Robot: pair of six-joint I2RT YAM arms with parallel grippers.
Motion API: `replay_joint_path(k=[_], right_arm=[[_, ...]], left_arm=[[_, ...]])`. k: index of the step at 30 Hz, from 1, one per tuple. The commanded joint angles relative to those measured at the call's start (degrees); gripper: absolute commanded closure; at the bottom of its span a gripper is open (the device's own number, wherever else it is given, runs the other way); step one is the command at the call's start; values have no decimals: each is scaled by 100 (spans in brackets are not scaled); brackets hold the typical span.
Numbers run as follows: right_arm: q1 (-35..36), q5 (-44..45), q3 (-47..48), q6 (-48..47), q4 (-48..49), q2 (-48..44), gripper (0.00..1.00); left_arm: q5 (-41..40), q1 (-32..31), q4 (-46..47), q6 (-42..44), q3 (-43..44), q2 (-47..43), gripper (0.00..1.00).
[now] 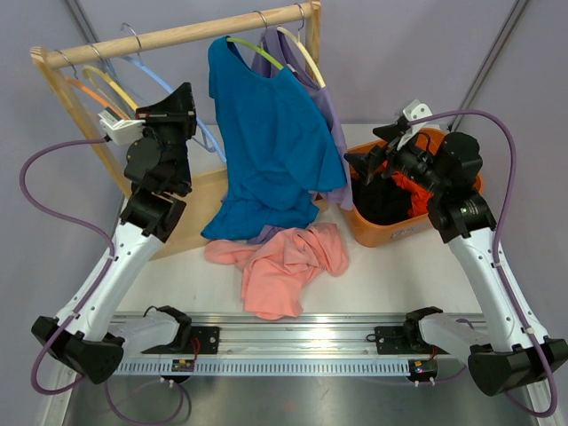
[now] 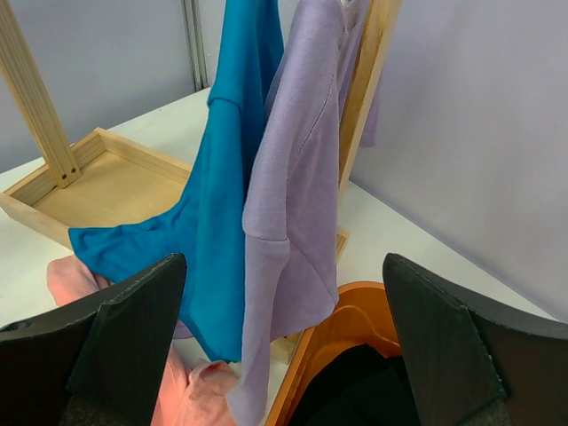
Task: Remove the t-shirt from the hanger
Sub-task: Hang the hanger back to the clothesline with the left arm
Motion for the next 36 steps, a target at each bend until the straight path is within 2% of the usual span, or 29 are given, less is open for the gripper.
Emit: replay_joint_path(k=[1, 8, 19, 22, 26, 28, 29, 32, 33, 36], right_arm=[[-44, 49, -38, 89, 247, -215, 1], [-70, 102, -65, 54, 238, -276, 1], [-71, -12, -56, 133, 300, -171, 0], [-62, -56, -56, 150, 326, -153, 0], [-62, -100, -56, 133, 308, -153, 1], [-70, -274, -38, 54, 256, -171, 0], [-71, -372, -38, -68, 177, -188, 1], [-71, -1187, 93, -567, -286, -215, 1], [-62, -1869, 155, -727, -463, -171, 0], [-62, -3153, 261, -1526, -1246, -101, 1]], left_arm=[[26, 274, 307, -237, 478, 129, 100], [184, 591, -80, -853, 488, 287, 100], [52, 617, -335, -1029, 163, -46, 96], [52, 618, -397, -1082, 119, -117, 87], [114, 617, -379, -1161, 75, -170, 83], [210, 618, -353, -1187, 84, -213, 75], [263, 618, -301, -1222, 84, -222, 60], [674, 609, -282, -1328, 118, -292, 40], [772, 609, -291, -1346, 119, -327, 37], [1088, 609, -475, -1346, 128, -503, 24]])
